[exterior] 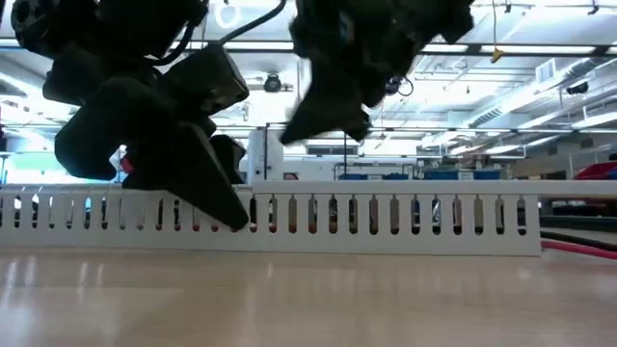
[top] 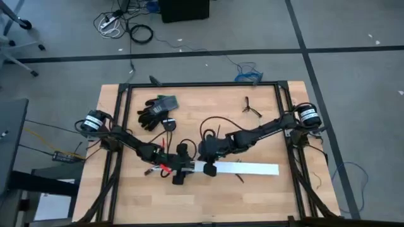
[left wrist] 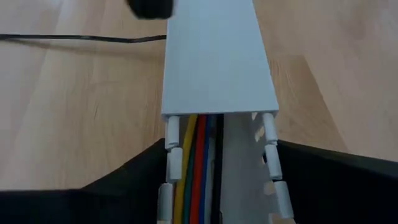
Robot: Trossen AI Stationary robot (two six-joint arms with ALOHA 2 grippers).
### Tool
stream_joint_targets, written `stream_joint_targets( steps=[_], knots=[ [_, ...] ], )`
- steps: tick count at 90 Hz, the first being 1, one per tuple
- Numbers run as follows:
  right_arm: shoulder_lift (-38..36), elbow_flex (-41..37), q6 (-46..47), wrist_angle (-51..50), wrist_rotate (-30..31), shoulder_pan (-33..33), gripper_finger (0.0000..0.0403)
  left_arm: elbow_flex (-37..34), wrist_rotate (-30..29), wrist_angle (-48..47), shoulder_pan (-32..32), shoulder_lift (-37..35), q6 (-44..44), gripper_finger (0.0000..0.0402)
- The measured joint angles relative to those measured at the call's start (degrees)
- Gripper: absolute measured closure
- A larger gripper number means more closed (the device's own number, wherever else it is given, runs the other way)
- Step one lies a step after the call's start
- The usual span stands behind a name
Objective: Ziptie cables
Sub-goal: Close the white cable duct cover
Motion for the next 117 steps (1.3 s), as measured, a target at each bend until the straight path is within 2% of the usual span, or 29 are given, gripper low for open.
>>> stream_joint_targets(
  steps=[10,25,37,61,77,117],
  knots=[
    [-0.55,-0.02,1.08,-3.08,3.96,2.07,0.0403,0.0,0.04,-0.01,0.0,0.0,-0.05,0.0154],
    [-4.28,0.02,4.94,-6.05,5.0,5.86,0.0403,0.0,0.08,-0.03,0.0,0.0,-0.12,0.0154],
    [-4.18,0.0,8.65,-9.44,7.42,8.55,0.0403,-0.02,0.11,-0.04,0.0,0.0,-0.13,0.0154],
    [-1.62,0.05,10.72,-12.36,8.53,7.29,0.0403,-0.04,0.28,0.08,0.0,0.02,-0.05,0.0154],
    [0.78,0.1,10.49,-11.54,4.08,5.95,0.0403,-0.09,0.29,0.03,-0.02,0.02,-0.08,0.0154],
    [5.99,0.17,6.92,-2.21,-2.13,2.68,0.0403,-0.11,0.44,0.14,-0.07,0.05,1.29,0.0153]
  ],
)
